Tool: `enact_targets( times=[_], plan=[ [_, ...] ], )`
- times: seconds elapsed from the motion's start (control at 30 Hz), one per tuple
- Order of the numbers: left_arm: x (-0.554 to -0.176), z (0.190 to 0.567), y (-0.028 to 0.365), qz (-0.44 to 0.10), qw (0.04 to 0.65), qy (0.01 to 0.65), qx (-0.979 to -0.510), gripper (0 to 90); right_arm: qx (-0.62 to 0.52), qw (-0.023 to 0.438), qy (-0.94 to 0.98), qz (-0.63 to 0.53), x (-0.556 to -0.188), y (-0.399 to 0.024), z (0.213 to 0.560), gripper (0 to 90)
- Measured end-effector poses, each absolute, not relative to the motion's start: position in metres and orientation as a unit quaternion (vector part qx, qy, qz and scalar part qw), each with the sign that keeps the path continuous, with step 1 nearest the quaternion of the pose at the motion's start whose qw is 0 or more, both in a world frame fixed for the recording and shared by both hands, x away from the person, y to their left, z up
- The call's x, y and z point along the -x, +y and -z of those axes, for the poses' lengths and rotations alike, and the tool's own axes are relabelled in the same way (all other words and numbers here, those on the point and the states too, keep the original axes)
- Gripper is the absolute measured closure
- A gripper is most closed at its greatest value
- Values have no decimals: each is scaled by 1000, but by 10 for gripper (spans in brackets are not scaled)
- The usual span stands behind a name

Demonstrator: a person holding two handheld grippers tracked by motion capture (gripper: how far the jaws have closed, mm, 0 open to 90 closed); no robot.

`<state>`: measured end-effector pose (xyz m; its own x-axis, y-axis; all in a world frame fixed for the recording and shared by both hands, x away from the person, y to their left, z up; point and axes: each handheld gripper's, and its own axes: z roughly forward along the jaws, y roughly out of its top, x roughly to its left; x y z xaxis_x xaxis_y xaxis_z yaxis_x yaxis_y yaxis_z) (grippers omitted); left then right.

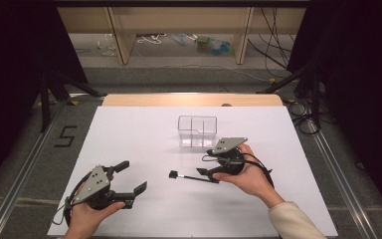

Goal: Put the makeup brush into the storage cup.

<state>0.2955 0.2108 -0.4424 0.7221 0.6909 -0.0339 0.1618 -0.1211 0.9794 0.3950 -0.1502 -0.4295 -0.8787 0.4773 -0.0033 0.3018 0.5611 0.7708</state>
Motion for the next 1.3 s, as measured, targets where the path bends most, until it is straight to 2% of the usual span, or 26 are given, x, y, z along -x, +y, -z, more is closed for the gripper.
enact_targets(
  times=[0.83,1.07,1.3],
  plan=[
    [-295,443,209,-222,589,297,-718,116,-195,54,950,-238,-408,-119,452,365],
    [-295,443,209,-223,589,295,-719,117,-181,43,963,-194,-409,-111,459,448],
    [-295,443,209,-223,589,294,-719,118,-172,32,970,-167,-410,-106,461,491]
  ],
)
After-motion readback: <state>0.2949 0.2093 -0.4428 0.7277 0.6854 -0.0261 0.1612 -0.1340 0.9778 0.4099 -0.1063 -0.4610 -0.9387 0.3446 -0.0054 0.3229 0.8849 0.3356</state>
